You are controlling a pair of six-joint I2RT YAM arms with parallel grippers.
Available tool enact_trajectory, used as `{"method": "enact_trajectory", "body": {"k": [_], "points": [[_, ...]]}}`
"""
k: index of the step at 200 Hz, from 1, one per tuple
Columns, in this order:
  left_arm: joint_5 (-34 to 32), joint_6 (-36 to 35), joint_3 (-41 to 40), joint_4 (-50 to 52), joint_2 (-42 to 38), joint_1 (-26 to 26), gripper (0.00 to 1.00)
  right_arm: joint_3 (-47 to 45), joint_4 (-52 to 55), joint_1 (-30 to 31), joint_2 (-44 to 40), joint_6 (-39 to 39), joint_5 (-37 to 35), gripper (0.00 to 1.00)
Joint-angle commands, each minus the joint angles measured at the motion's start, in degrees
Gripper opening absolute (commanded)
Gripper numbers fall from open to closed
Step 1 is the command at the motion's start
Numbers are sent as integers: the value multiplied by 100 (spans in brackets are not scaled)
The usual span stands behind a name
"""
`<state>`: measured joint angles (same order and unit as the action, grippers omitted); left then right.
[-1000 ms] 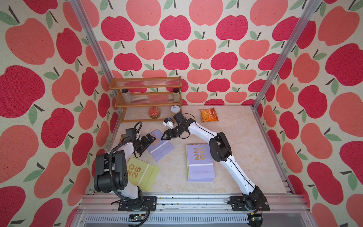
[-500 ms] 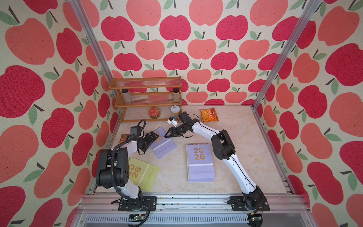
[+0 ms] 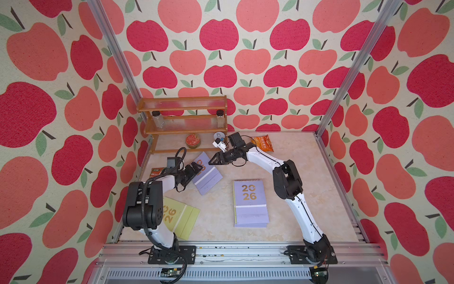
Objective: Stack the calendars
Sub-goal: Pick up the calendar at the center of the board.
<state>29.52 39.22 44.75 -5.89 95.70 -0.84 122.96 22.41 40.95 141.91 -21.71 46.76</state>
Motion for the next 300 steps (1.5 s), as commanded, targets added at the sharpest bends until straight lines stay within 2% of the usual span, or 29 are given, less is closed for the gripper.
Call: {"method": "enact_trajectory", "body": {"k": [1, 33, 85, 131, 190, 241, 300], "points": [[152, 117, -124, 607, 307, 111, 100, -72, -44, 97, -95, 5, 193, 50], [151, 121, -159, 589, 295, 111, 100, -78, -29, 97, -27, -43, 163, 36], [160, 138, -191, 554, 279, 111, 100, -66, 253, 92, 39, 97, -77, 23], [167, 138, -221, 535, 238, 109, 100, -162, 310, 106, 22, 148, -203, 25], [133, 104, -239, 584, 163, 102, 99, -366, 400, 59, -194, 300, -334, 0], [189, 78, -299, 668, -79, -42, 99, -857, 117, -168, -576, 150, -181, 0], [560, 77, -491, 579, -995, -396, 99, -1550, -771, -511, -999, -507, 305, 0]]}}
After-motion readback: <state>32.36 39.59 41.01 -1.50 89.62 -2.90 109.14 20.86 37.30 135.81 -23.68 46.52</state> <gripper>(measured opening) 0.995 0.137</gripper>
